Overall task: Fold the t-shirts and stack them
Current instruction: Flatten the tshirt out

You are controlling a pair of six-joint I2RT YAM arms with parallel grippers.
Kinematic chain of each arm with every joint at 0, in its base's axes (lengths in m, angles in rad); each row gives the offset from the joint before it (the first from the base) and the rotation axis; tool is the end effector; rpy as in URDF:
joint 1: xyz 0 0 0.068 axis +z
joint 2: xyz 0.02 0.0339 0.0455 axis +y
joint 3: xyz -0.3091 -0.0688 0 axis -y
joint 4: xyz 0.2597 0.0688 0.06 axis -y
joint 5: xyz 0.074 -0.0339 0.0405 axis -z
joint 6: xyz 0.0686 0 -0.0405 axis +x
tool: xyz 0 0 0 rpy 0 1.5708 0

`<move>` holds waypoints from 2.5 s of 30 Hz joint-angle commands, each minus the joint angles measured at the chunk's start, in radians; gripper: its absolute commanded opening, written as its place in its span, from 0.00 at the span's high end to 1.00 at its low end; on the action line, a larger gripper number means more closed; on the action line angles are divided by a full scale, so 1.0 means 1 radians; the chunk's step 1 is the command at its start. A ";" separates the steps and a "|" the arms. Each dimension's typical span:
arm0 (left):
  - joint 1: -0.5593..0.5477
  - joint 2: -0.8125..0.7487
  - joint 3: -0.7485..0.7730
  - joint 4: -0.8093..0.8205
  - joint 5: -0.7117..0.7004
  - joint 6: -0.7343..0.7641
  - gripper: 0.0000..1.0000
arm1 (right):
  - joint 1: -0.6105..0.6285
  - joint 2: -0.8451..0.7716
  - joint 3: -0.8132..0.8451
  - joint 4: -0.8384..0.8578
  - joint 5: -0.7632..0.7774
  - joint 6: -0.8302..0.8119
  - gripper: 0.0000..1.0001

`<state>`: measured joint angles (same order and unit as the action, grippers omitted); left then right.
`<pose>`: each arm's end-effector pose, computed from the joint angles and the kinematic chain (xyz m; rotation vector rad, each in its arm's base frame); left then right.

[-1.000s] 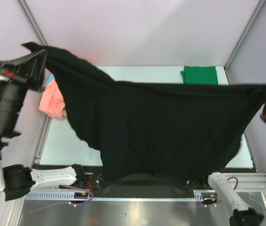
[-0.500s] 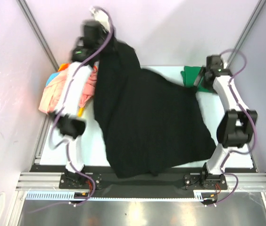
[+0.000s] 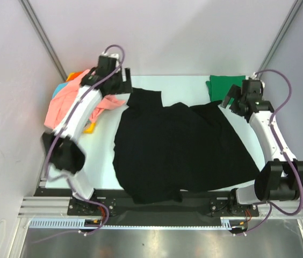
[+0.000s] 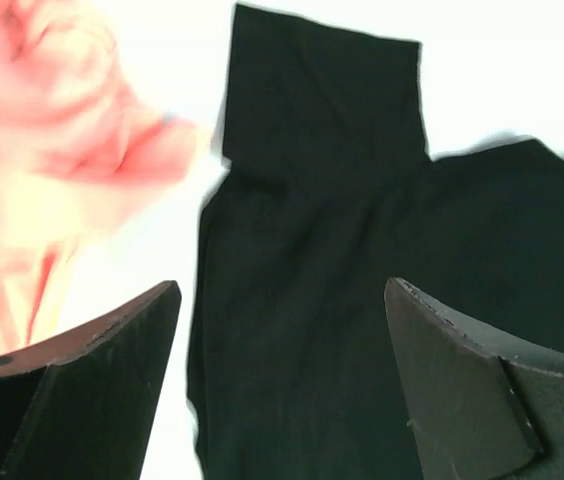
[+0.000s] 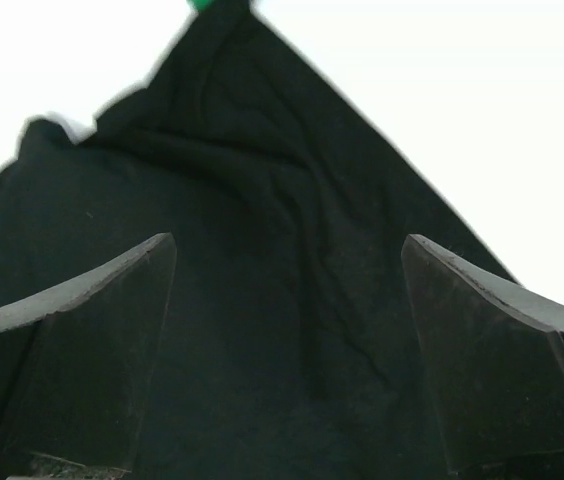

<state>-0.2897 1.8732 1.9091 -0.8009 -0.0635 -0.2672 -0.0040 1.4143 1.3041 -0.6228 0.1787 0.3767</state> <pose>0.4538 -0.1307 0.3792 -0.0054 2.3428 -0.2029 0.3417 -0.0136 0.3552 0.5225 2.2292 -0.0127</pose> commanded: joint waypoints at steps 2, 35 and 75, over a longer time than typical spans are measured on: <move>-0.009 -0.274 -0.334 0.132 -0.032 -0.144 0.12 | 0.001 0.064 -0.072 0.119 -0.134 -0.010 0.01; -0.060 -0.396 -1.136 0.531 -0.024 -0.362 1.00 | 0.091 0.882 0.603 0.124 -0.258 0.005 1.00; -0.337 -1.057 -1.424 0.147 -0.047 -0.674 0.25 | 0.038 -0.257 -0.623 0.264 -0.120 0.303 0.05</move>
<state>-0.5705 0.8318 0.5400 -0.6830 -0.1421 -0.8104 0.0479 1.2636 0.8352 -0.3069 0.0708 0.5785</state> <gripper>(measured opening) 0.751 0.948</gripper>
